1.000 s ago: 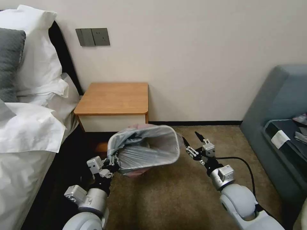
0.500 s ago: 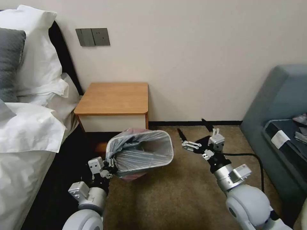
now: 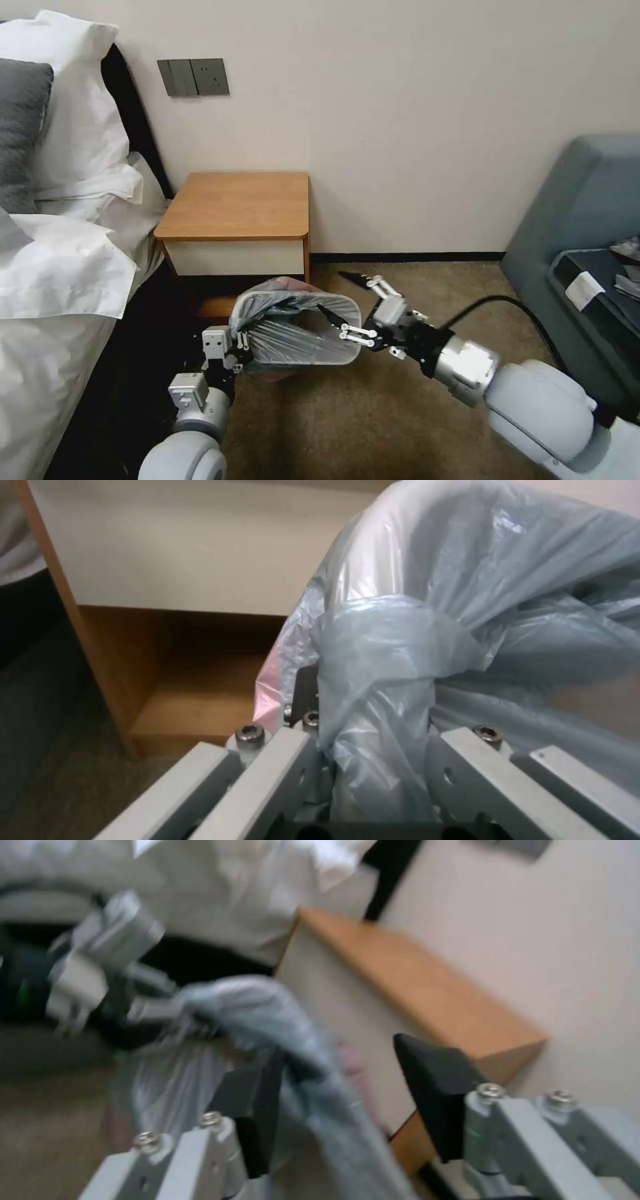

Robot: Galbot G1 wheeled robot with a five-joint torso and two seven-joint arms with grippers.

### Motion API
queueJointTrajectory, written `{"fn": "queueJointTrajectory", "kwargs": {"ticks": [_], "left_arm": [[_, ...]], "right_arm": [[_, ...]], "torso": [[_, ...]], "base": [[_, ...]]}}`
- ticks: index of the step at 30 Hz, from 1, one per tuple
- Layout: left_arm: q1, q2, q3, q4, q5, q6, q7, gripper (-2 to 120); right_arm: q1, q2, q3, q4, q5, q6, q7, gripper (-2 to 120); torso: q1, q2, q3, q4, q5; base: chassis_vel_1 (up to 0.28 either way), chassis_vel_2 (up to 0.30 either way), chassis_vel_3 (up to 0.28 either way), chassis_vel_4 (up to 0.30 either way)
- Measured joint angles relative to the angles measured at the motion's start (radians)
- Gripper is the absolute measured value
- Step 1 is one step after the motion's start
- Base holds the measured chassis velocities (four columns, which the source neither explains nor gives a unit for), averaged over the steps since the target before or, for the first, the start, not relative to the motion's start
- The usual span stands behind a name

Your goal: Pick up the garbage bag from the table and place it over the trash can.

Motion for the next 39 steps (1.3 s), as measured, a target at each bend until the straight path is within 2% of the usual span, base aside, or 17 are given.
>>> {"fn": "queueJointTrajectory", "kwargs": {"ticks": [2, 3, 5, 6, 9, 11, 12, 14, 17, 23, 27, 34, 39], "left_arm": [[-0.003, -0.006, 0.007, 0.003, 0.011, 0.002, -0.002, 3], [-0.003, -0.006, 0.007, 0.003, 0.011, 0.002, -0.002, 3], [-0.004, -0.011, 0.009, 0.005, 0.023, 0.003, -0.004, 3], [-0.004, -0.011, 0.009, 0.005, 0.023, 0.003, -0.004, 3], [-0.002, -0.013, 0.013, 0.003, 0.027, 0.004, -0.004, 3], [-0.001, -0.012, 0.014, 0.001, 0.028, 0.004, -0.004, 3], [0.000, -0.012, 0.016, -0.001, 0.028, 0.004, -0.004, 3], [0.002, -0.012, 0.017, -0.002, 0.029, 0.004, -0.003, 3], [0.010, -0.013, 0.028, -0.002, 0.041, 0.005, -0.001, 3], [0.014, -0.011, 0.039, -0.001, 0.055, 0.005, 0.002, 3], [0.018, -0.011, 0.048, -0.001, 0.058, 0.003, 0.005, 3], [0.043, -0.010, 0.082, -0.014, 0.105, 0.000, 0.023, 3], [0.057, -0.009, 0.099, -0.017, 0.131, -0.005, 0.028, 3]], "right_arm": [[0.084, 0.006, -0.090, -0.046, 0.015, -0.049, -0.013, 35], [0.084, 0.006, -0.090, -0.046, 0.015, -0.049, -0.013, 35], [0.152, 0.013, -0.161, -0.106, 0.019, -0.067, -0.038, 25], [0.152, 0.013, -0.161, -0.106, 0.019, -0.067, -0.038, 25], [0.234, 0.019, -0.236, -0.189, 0.017, -0.072, -0.067, 10], [0.256, 0.023, -0.255, -0.211, 0.016, -0.071, -0.072, 7], [0.283, 0.030, -0.278, -0.234, 0.016, -0.072, -0.075, 0], [0.297, 0.035, -0.291, -0.246, 0.016, -0.074, -0.075, 0], [0.379, 0.072, -0.401, -0.314, 0.020, -0.090, -0.076, 0], [0.456, 0.120, -0.507, -0.385, 0.023, -0.101, -0.078, 0], [0.493, 0.152, -0.549, -0.434, 0.023, -0.101, -0.079, 0], [0.605, 0.269, -0.640, -0.586, 0.031, -0.114, -0.078, 0], [0.649, 0.320, -0.692, -0.653, 0.029, -0.116, -0.077, 0]], "torso": [[0.000, 0.000, 0.000, 0.0000, -0.0007], [0.000, 0.000, 0.000, 0.0000, -0.0007], [0.000, 0.000, 0.000, 0.0000, -0.0005], [0.000, 0.000, 0.000, 0.0000, -0.0005], [0.000, 0.000, 0.000, 0.0000, -0.0008], [0.000, 0.000, 0.000, -0.0001, -0.0004], [0.000, 0.000, 0.000, -0.0001, -0.0005], [0.000, 0.000, 0.000, -0.0001, -0.0006], [0.000, 0.000, 0.000, 0.0000, -0.0007], [0.000, 0.000, 0.000, 0.0001, -0.0007], [0.000, 0.000, 0.000, 0.0000, -0.0007], [0.000, 0.000, 0.000, 0.0001, -0.0007], [0.000, 0.000, 0.000, 0.0001, -0.0007]], "base": [[0.000, 0.000, 0.000, 0.000], [0.000, 0.000, 0.000, 0.000], [0.000, 0.000, 0.000, 0.000], [0.000, 0.000, 0.000, 0.000], [0.000, 0.000, 0.000, 0.000], [0.000, 0.000, 0.000, 0.000], [0.000, 0.000, 0.000, 0.000], [0.000, 0.000, 0.000, 0.000], [0.000, 0.000, 0.000, 0.000], [0.000, 0.000, 0.000, 0.000], [0.000, 0.000, 0.000, 0.000], [0.000, 0.000, 0.000, 0.000], [0.000, 0.000, 0.000, 0.000]]}}
